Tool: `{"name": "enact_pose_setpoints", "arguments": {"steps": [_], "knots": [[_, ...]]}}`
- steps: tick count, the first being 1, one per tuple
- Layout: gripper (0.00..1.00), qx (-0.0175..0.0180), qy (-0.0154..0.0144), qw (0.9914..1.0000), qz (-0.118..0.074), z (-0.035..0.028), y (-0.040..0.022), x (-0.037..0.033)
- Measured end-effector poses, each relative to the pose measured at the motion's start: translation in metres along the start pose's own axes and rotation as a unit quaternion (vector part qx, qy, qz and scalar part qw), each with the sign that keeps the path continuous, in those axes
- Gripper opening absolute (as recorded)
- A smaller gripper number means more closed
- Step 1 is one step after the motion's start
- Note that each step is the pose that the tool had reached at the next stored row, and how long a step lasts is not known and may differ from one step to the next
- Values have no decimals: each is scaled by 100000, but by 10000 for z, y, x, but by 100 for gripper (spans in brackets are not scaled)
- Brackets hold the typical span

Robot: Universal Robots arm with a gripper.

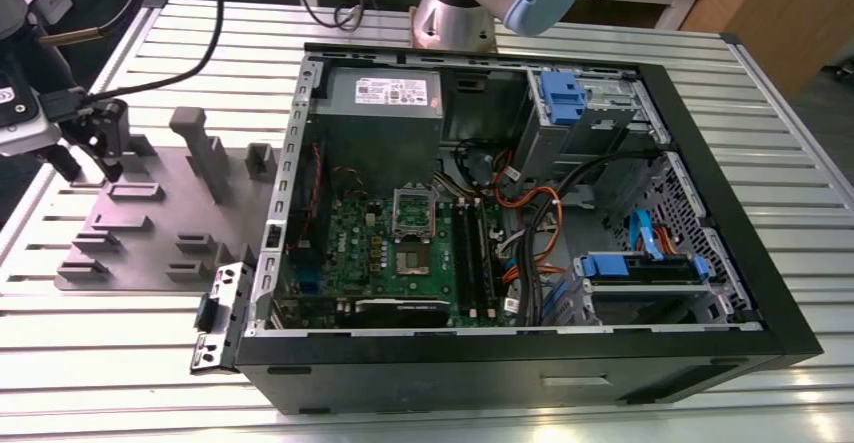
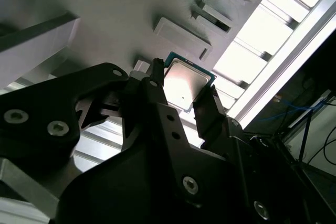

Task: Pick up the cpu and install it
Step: 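Pick up the cpu and move it towards the insertion slot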

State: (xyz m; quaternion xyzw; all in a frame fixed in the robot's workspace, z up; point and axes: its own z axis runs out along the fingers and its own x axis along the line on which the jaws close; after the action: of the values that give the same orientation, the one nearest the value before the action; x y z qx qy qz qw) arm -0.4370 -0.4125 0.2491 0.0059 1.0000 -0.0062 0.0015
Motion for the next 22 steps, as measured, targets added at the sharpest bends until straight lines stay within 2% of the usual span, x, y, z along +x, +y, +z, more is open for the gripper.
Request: {"name": "enact_pose_setpoints", "arguments": {"steps": [22], "knots": [[47, 4, 3, 100000, -1, -129, -2, 0]]}}
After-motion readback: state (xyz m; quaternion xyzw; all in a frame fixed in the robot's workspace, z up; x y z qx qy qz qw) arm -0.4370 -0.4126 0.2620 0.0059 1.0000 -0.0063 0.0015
